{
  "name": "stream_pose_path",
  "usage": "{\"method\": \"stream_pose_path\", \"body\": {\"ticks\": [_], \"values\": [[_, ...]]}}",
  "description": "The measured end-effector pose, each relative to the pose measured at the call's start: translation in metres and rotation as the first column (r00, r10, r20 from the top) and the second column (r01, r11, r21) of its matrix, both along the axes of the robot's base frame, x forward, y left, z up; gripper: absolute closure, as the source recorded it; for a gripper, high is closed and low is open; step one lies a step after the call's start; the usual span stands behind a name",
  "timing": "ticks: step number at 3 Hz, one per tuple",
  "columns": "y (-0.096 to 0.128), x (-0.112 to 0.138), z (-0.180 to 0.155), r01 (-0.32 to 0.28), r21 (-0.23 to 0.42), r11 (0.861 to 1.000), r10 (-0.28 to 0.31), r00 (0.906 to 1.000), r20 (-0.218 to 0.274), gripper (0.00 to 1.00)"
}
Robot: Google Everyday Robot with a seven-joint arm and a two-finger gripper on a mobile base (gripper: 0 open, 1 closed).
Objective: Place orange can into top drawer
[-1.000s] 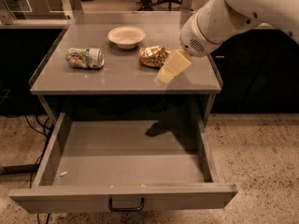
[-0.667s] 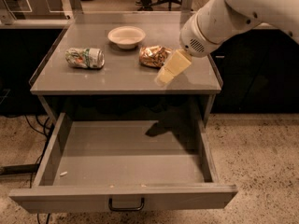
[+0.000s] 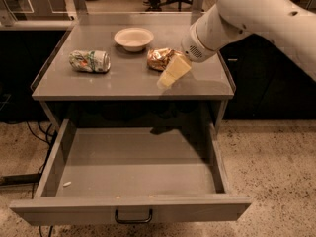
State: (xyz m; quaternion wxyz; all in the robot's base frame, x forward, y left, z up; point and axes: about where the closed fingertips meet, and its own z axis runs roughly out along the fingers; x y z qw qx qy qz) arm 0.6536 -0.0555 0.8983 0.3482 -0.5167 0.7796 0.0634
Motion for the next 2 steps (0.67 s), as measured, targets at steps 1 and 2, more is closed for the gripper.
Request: {"method": "stream_pose_path", "body": {"ticks": [1,2], "values": [[0.001,0.022,-0.016,0.008,0.019,1.0,-0.008,0.9999,0.008,0.0],[0.001,0.047,-0.026,0.009,0.028,1.0,-0.01,0.9992,0.037,0.0]]}}
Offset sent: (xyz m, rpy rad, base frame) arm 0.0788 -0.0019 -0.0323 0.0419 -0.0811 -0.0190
